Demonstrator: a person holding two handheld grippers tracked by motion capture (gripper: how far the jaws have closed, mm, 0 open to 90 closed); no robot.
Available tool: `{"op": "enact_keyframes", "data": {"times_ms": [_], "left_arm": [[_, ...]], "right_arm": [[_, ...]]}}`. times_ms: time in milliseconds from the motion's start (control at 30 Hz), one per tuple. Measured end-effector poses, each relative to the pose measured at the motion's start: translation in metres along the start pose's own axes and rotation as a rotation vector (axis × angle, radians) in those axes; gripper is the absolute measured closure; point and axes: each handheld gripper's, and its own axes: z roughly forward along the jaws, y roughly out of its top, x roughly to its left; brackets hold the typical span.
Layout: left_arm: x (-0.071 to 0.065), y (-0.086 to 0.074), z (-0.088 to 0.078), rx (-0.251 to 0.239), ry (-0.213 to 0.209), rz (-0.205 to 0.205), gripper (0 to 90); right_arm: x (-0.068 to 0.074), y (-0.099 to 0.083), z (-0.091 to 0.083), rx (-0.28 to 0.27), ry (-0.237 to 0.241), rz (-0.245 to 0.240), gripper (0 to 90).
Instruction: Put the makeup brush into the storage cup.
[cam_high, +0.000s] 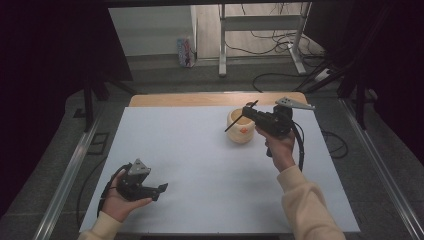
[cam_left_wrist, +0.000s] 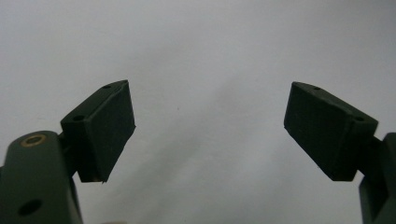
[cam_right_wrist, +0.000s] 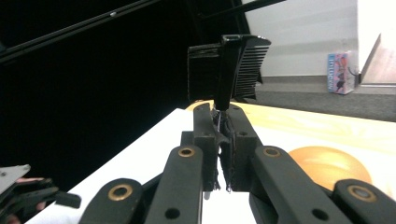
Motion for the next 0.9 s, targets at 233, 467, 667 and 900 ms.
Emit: {"op": "enact_keyframes", "data": {"times_ms": [233, 467, 667, 900], "left_arm": [[-0.001, 0.0, 0.001, 0.002, -0.002, 0.005, 16.9], [0.0, 0.0, 0.001, 0.002, -0.002, 0.002, 17.0], [0.0, 0.0, 0.001, 0.003, -0.002, 0.002, 17.0], [0.0, 0.0, 0.001, 0.007, -0.002, 0.003, 17.0]], "right_arm": [[-0.013, 0.001, 0.002, -0.015, -0.031, 0.011, 85.6], [-0.021, 0.006, 0.001, -0.037, -0.056, 0.011, 85.7], [-0.026, 0.011, -0.001, -0.059, -0.075, 0.01, 85.7], [-0.034, 0.017, -0.005, -0.087, -0.099, 0.016, 85.6]]}}
